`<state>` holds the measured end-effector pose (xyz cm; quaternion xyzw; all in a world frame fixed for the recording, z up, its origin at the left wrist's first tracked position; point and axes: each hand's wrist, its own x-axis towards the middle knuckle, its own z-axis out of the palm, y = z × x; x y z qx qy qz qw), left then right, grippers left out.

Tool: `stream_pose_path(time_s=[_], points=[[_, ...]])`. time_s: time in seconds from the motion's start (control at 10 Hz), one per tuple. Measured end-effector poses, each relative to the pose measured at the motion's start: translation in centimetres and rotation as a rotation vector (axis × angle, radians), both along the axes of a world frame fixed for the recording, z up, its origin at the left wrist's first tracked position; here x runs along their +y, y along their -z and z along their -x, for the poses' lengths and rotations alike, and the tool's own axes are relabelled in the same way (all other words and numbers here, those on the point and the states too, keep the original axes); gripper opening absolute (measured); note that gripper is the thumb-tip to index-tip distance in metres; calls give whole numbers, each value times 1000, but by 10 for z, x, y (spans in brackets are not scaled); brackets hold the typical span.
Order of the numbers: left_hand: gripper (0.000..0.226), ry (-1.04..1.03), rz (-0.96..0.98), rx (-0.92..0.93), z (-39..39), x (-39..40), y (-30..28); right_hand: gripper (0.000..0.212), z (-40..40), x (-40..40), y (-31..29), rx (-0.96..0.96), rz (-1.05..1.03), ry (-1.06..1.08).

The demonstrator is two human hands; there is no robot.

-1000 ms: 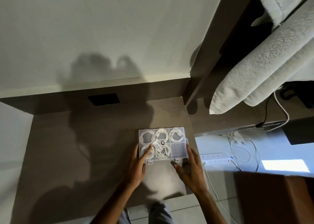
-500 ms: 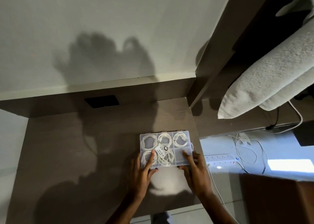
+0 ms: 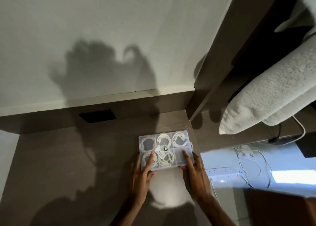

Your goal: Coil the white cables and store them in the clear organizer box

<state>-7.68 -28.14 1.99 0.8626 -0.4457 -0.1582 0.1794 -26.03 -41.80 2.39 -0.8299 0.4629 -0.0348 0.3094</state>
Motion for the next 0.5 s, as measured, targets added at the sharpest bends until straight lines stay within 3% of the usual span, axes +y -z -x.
stream_pose_path(time_s=[0.1,0.2,0.4,0.5], points=[[70,-102,126,120,-19,-30,0,78,-25,-36,-6,79,129,-33],[53,-114,137,129,-32,-57,1,73,-45,-70,-10,109,61,-16],[67,-11,-84,128,-42,-77,-2,77,-56,-88,-20,233,-30,-43],[76,11,-37,66,-36,-64,-15,77,-57,-73,-39,124,-6,-32]])
